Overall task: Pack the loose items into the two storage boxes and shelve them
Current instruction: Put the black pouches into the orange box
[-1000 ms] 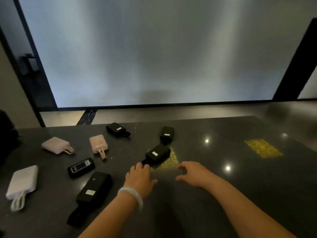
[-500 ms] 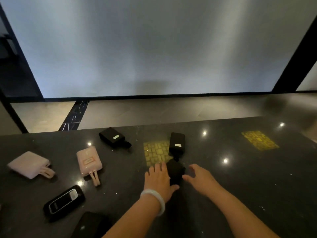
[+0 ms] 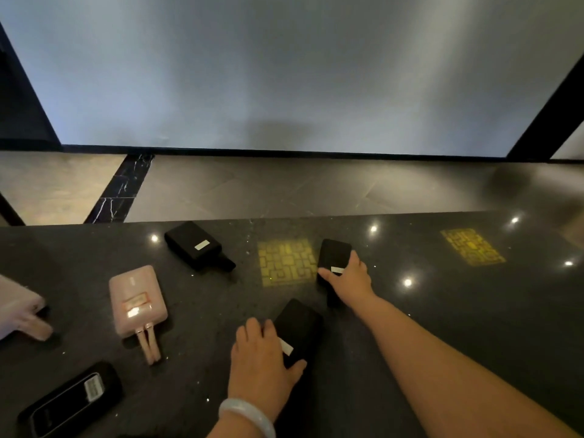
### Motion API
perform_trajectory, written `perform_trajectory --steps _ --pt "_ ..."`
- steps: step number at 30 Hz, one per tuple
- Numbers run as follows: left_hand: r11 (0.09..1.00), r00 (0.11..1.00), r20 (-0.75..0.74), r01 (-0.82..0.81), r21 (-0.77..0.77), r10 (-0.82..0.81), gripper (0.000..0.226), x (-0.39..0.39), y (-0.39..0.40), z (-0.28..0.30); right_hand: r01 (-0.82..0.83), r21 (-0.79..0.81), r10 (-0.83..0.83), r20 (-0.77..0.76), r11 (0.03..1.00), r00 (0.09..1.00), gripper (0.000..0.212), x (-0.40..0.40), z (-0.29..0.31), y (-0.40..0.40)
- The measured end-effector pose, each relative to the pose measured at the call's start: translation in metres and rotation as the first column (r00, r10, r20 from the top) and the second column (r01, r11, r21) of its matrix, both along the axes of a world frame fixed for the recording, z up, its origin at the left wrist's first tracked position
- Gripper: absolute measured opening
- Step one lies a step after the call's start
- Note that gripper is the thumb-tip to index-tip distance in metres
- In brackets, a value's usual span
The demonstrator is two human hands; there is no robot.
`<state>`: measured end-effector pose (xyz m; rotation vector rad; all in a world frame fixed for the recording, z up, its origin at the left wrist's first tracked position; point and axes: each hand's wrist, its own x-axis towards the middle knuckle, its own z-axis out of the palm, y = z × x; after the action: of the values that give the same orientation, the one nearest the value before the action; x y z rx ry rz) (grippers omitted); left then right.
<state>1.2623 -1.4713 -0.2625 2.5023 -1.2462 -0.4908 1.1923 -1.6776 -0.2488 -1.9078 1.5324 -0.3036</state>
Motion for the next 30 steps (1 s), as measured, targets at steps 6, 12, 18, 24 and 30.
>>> perform_trajectory --steps 6,12,18,24,30 --pt "1.0 1.0 -0.026 -0.006 0.008 0.006 0.098 0.003 -0.001 -0.007 0.076 -0.11 -0.094 -0.172 0.991 0.981 0.113 0.029 -0.026 -0.03" --pt "1.0 1.0 -0.014 -0.012 -0.014 0.012 0.095 0.0 0.003 -0.011 0.004 -0.141 -0.036 -0.223 0.99 0.974 0.097 0.011 -0.038 -0.021" --pt "1.0 0.999 0.026 -0.019 -0.012 0.02 0.092 -0.004 0.005 -0.009 -0.073 -0.104 0.049 -0.211 0.992 0.976 0.096 -0.047 -0.025 0.032" --pt "0.997 0.997 0.067 0.037 0.062 -0.041 0.092 -0.004 -0.01 -0.006 -0.048 -0.065 0.031 -0.234 0.997 0.972 0.101 -0.129 -0.021 0.131" --pt "0.994 0.98 0.195 0.02 0.105 -0.04 0.088 -0.019 -0.021 0.0 0.063 -0.007 -0.063 -0.188 0.998 0.98 0.1 -0.187 -0.019 0.195"
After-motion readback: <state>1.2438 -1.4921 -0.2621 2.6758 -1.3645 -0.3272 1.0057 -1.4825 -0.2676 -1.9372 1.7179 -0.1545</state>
